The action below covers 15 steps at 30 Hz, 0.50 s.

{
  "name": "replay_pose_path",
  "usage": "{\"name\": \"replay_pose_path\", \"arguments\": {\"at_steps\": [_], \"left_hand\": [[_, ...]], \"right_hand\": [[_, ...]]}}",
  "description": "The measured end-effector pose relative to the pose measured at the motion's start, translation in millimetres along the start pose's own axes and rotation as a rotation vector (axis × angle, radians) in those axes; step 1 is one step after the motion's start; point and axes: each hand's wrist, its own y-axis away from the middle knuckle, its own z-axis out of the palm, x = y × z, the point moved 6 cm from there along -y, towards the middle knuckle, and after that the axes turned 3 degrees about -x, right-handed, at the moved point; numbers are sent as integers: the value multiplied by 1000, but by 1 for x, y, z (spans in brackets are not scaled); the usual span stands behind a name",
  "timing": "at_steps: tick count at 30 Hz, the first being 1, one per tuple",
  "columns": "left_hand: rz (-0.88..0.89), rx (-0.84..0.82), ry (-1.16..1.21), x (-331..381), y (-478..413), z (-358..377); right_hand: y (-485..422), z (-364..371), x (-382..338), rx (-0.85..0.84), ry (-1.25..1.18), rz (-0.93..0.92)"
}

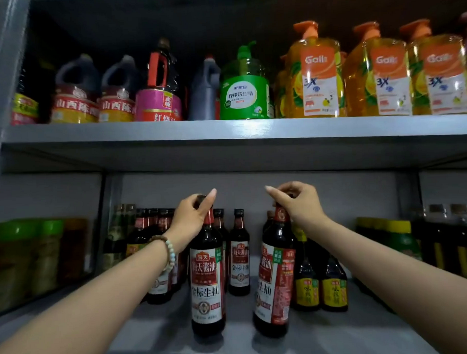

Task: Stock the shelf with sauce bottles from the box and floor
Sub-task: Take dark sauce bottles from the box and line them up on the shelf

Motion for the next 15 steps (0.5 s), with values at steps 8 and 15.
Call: {"name": "replay_pose_path", "arguments": {"at_steps": [8, 15], "left_hand": [[-89, -18, 17, -46, -18, 12], [-65, -55, 35, -56, -20, 22]], "right_hand": [[-3, 40, 36, -88, 25, 78], [-5, 48, 49, -126, 47, 101]]}}
